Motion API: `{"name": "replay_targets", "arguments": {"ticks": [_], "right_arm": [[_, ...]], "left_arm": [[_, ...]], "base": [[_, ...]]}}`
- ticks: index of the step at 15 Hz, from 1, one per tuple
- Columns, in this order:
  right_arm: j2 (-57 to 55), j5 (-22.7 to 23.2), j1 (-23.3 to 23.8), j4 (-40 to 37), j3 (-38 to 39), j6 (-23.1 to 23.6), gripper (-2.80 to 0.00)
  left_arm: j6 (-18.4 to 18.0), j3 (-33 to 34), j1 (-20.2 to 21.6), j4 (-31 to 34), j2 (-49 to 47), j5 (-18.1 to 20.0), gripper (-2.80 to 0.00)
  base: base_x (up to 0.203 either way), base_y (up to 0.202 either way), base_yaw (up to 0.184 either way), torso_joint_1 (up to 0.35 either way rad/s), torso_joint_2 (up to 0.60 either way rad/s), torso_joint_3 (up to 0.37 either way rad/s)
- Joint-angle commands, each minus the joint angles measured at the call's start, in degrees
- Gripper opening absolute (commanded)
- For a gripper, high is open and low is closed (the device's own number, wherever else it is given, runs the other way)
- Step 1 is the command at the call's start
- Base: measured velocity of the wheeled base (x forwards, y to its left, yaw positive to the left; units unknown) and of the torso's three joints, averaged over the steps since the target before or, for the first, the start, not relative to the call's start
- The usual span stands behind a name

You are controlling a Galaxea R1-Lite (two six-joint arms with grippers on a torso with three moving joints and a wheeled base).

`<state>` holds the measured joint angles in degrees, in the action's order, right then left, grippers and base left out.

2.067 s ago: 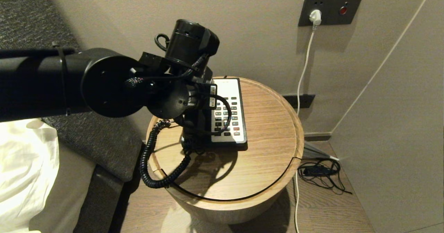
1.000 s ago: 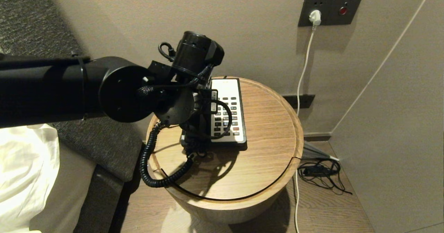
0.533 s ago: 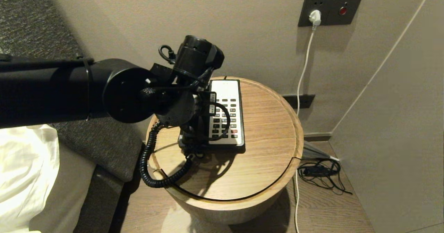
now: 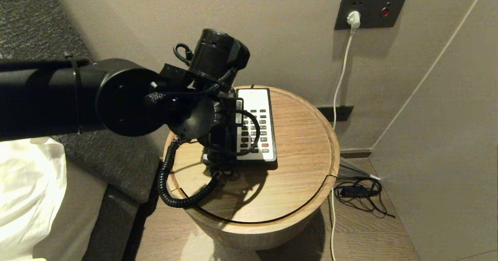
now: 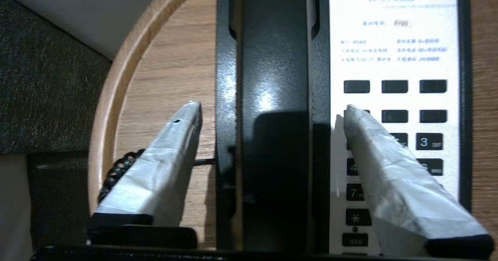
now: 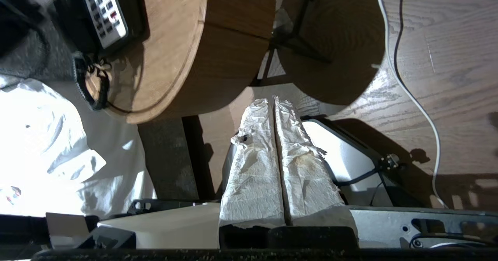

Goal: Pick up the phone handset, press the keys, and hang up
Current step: Put the handset back, then end the call using the dial pad

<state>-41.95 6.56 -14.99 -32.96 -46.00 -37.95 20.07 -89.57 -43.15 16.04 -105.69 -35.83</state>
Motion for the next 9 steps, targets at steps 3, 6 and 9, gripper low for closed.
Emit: {"name": "replay_targets", "arguments": {"ticks": [3, 6, 9], "right_arm": [[0.0, 0.1, 0.0, -0.2, 1.1, 1.6, -2.8], [-0.1, 0.0, 0.0, -0.3, 1.1, 2.7, -2.8], [-1.6, 0.1, -0.1, -0.8, -0.5, 3.5, -2.8]], "left_arm": [[0.2, 2.5, 0.0, 0.2, 5.4, -0.3, -2.8], [0.3, 6.6, 0.0, 0.2, 10.3, 0.1, -2.8], [0.6, 13.2, 0.0, 0.4, 19.4, 0.4, -2.8]], "base": [[0.0, 0.0, 0.0, 0.0, 0.0, 0.0], [0.0, 0.0, 0.0, 0.0, 0.0, 0.0], [0.0, 0.0, 0.0, 0.0, 0.0, 0.0]]}}
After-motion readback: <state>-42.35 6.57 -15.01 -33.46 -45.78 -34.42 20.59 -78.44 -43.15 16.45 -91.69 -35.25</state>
